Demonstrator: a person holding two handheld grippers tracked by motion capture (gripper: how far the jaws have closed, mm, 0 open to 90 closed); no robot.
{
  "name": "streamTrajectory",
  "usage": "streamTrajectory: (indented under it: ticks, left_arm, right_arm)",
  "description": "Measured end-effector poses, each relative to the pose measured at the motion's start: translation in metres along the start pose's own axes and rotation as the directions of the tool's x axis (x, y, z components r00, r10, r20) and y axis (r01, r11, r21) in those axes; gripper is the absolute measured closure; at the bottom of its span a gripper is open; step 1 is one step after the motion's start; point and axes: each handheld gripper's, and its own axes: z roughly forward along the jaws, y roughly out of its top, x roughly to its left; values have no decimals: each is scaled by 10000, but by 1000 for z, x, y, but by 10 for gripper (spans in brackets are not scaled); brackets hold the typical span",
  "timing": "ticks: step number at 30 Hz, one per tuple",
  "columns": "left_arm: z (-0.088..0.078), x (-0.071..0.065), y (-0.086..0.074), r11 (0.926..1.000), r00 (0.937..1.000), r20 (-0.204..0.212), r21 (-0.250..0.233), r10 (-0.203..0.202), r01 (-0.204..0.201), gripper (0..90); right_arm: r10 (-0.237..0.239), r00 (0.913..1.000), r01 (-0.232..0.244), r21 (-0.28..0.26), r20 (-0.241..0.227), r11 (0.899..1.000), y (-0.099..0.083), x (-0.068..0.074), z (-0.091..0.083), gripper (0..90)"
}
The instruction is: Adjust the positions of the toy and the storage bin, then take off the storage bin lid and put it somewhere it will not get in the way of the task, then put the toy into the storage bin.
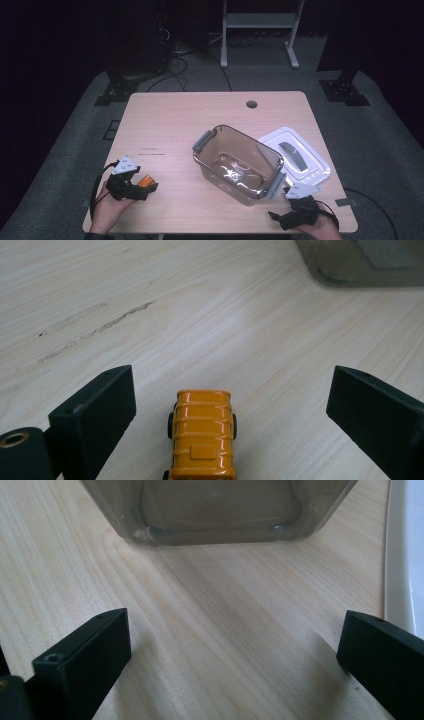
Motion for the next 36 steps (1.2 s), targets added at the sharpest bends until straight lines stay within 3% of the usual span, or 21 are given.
streamTrajectory:
  ticks: [19, 24, 27, 36]
  left_arm:
    - [2, 9, -11, 9996, 9997, -165, 165, -207, 209, 58]
    - [2, 13, -15, 9996, 9996, -180, 180, -218, 221, 144]
    - [3, 15, -16, 9994, 9995, -217, 279, -217, 223, 150]
    - [4, 16, -19, 9993, 10000, -7, 358, -97, 98, 270]
  right_arm:
    - [-23, 10000, 23, 0, -5, 10000, 0, -1, 0, 0]
    - [-19, 10000, 19, -2, -6, 10000, 0, -1, 0, 0]
    - [-16, 10000, 16, 2, -7, 10000, 0, -1, 0, 0]
    - [-19, 10000, 19, 2, -6, 10000, 0, -1, 0, 0]
